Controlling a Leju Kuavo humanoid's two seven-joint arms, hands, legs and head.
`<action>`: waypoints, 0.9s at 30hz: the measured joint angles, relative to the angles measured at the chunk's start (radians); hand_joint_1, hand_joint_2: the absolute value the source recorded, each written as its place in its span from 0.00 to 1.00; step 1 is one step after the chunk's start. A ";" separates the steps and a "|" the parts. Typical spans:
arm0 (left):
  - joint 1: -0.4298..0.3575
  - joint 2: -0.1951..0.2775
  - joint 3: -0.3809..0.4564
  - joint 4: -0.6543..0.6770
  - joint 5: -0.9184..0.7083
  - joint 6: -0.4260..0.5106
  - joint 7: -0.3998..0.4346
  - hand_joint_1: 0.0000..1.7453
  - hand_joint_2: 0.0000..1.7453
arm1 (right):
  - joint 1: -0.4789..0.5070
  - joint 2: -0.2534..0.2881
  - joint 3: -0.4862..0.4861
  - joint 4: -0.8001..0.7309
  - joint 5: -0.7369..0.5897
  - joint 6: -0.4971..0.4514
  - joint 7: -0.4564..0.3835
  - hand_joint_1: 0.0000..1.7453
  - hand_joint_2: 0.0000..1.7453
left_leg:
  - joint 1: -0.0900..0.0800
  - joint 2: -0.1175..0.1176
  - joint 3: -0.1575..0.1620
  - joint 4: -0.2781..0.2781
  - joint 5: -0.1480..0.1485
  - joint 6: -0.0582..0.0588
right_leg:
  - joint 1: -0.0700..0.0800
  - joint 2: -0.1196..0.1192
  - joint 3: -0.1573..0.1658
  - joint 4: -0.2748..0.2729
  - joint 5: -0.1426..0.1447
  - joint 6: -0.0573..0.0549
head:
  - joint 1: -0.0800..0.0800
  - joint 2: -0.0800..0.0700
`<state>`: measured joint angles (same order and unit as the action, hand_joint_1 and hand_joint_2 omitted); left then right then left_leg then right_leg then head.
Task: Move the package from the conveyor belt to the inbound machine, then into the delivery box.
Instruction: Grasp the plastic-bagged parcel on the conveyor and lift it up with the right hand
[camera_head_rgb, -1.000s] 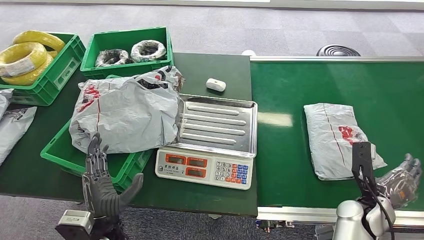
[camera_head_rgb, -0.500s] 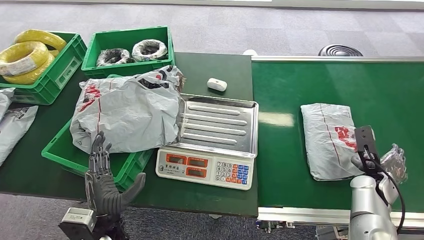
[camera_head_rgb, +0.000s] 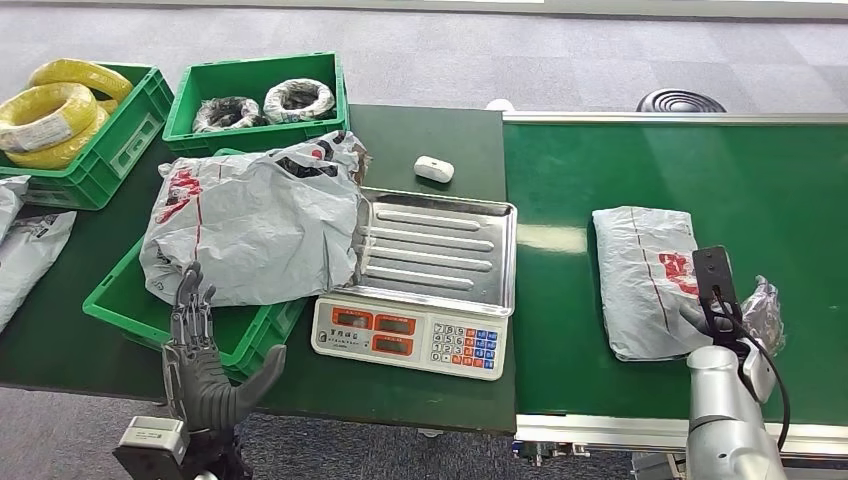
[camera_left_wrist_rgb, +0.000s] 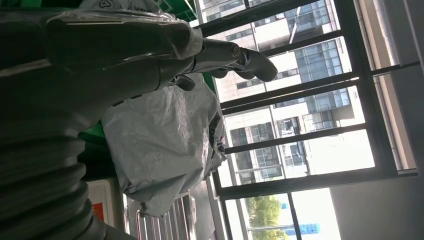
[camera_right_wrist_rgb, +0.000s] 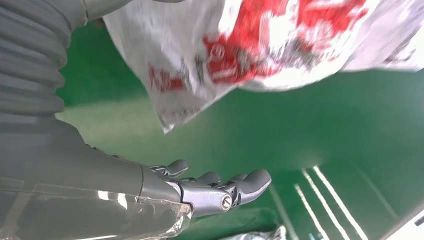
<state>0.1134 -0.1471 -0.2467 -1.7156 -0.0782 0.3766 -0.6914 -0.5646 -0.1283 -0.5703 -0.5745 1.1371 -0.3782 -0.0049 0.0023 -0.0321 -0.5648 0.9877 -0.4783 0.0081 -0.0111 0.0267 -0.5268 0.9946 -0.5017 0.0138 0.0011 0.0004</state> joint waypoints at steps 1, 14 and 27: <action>0.003 -0.002 0.003 -0.005 -0.006 -0.002 0.002 0.00 1.00 | 0.015 0.016 0.008 -0.025 -0.011 0.010 -0.008 0.00 1.00 | 0.000 0.000 0.000 0.000 0.000 0.000 | 0.000 0.000 0.000 0.000 0.000 0.000 | 0.000 0.000; 0.027 -0.023 0.039 -0.043 -0.036 -0.020 0.016 0.00 1.00 | 0.170 0.156 0.101 -0.312 -0.058 0.068 -0.001 0.53 1.00 | 0.001 0.000 0.000 0.000 0.000 0.000 | 0.000 0.000 0.000 0.000 -0.001 0.000 | 0.000 0.000; 0.018 -0.030 0.058 -0.053 -0.050 -0.038 0.027 0.00 1.00 | 0.325 0.256 0.177 -0.584 -0.082 0.087 -0.016 0.97 1.00 | 0.001 0.001 0.000 0.000 0.000 0.000 | 0.001 0.000 -0.001 0.000 -0.001 -0.001 | 0.000 0.000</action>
<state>0.1310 -0.1770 -0.1886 -1.7685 -0.1280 0.3389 -0.6645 -0.2400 0.1279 -0.3928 -1.1585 1.0548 -0.2916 -0.0205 0.0031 -0.0314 -0.5651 0.9874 -0.4784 0.0078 -0.0104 0.0267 -0.5278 0.9945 -0.5025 0.0131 0.0011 0.0004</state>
